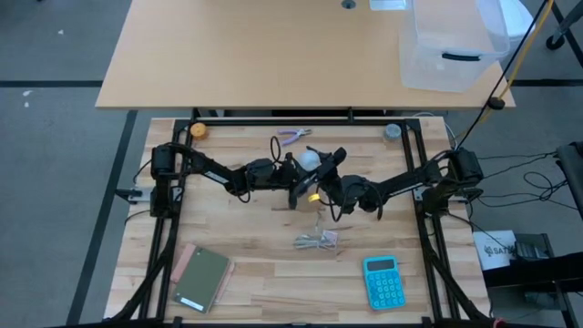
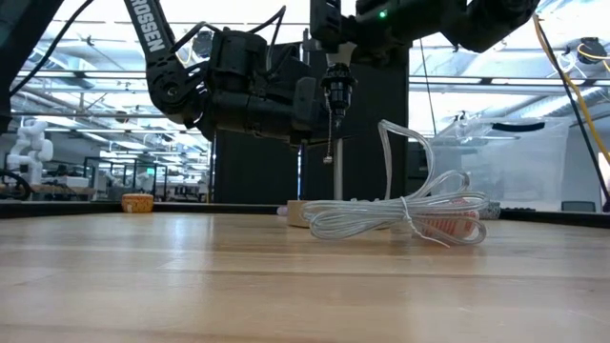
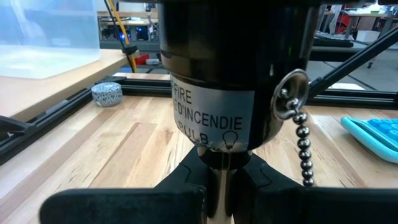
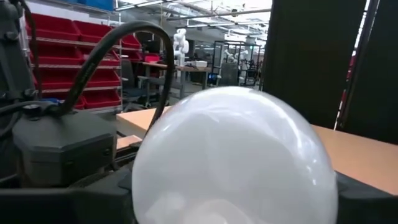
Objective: Screw lightbulb
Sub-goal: Remove the light bulb from the brown lamp
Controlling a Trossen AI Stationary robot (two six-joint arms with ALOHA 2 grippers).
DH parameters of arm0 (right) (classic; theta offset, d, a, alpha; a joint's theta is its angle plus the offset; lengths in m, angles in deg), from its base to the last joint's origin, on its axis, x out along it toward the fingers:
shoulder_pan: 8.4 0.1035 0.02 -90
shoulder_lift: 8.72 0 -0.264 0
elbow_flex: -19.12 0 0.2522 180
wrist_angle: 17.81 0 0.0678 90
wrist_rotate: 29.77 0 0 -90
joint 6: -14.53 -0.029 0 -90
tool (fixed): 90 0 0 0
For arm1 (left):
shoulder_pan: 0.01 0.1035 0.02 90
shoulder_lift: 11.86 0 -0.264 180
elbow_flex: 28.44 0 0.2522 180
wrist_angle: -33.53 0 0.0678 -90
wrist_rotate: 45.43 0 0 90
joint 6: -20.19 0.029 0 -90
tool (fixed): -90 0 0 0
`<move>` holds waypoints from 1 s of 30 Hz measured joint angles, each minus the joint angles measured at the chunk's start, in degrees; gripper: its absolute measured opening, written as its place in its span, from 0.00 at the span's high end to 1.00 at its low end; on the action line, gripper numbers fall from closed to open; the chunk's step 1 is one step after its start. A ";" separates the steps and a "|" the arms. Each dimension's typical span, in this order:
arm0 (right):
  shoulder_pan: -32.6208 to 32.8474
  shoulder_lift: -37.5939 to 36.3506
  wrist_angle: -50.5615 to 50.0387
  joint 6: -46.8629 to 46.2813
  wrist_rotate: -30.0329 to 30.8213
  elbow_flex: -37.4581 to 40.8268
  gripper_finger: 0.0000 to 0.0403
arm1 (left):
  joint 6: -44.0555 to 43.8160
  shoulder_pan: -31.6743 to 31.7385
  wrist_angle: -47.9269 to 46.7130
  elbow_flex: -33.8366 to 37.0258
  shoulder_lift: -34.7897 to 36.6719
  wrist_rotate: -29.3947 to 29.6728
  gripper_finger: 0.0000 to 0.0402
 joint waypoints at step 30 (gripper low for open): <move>-7.07 -7.14 -19.43 4.70 -31.35 -0.04 0.38 | 2.48 0.26 -1.01 -0.09 0.07 -11.75 0.92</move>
